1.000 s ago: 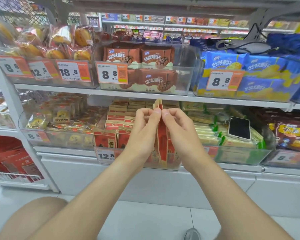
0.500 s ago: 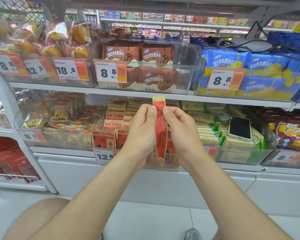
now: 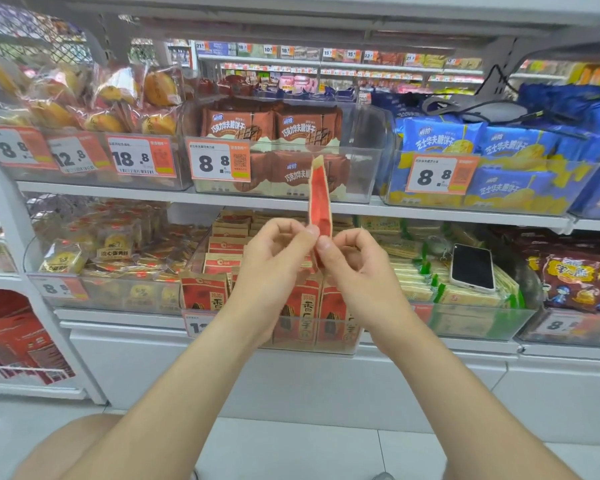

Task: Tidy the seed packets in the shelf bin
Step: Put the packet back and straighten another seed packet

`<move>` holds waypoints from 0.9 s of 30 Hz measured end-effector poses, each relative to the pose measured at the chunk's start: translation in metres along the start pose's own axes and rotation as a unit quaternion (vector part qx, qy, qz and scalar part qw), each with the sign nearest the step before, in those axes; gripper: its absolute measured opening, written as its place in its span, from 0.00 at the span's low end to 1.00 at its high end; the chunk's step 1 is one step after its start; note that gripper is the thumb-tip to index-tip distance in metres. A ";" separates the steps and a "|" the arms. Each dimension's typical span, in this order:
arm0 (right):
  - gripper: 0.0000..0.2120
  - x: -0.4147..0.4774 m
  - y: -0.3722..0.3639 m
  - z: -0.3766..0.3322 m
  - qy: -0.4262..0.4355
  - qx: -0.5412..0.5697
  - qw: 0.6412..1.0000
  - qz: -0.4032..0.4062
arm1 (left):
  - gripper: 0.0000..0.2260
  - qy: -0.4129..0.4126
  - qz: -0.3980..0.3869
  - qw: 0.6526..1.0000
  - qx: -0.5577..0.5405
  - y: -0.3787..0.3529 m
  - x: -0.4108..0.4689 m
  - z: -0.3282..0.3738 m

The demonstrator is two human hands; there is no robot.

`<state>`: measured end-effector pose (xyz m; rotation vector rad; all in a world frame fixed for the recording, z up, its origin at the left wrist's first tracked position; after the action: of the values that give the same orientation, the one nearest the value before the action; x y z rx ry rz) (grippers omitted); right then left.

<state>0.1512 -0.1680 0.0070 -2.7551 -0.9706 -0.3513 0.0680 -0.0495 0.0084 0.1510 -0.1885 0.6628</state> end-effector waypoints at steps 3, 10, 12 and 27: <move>0.18 -0.001 0.001 0.005 -0.010 -0.006 1.000 -0.015 | 0.12 -0.002 -0.006 1.000 0.023 0.000 -0.004 -0.001; 0.16 0.002 -0.002 0.010 0.004 -0.007 1.000 0.004 | 0.10 -0.068 -0.023 0.977 0.200 0.010 -0.007 -0.005; 0.16 0.001 -0.001 0.009 0.013 -0.025 0.999 0.016 | 0.10 -0.080 -0.041 0.970 0.224 0.012 -0.007 -0.005; 0.16 0.004 -0.003 0.010 -0.118 0.132 0.984 0.006 | 0.03 -0.005 -0.041 0.991 0.129 0.022 -0.006 -0.002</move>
<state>0.1537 -0.1610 -0.0017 -2.5953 -0.9721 0.1050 0.0497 -0.0352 0.0064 0.4082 -0.1059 0.6022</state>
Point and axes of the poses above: each hand's wrist, its own x-axis towards the middle knuckle, its own y-axis out of the back of the hand, z = x × y, the point moved 1 cm from there along x, towards the middle knuckle, and after that the axes turned 15 degrees about x, right-handed, at the moved point
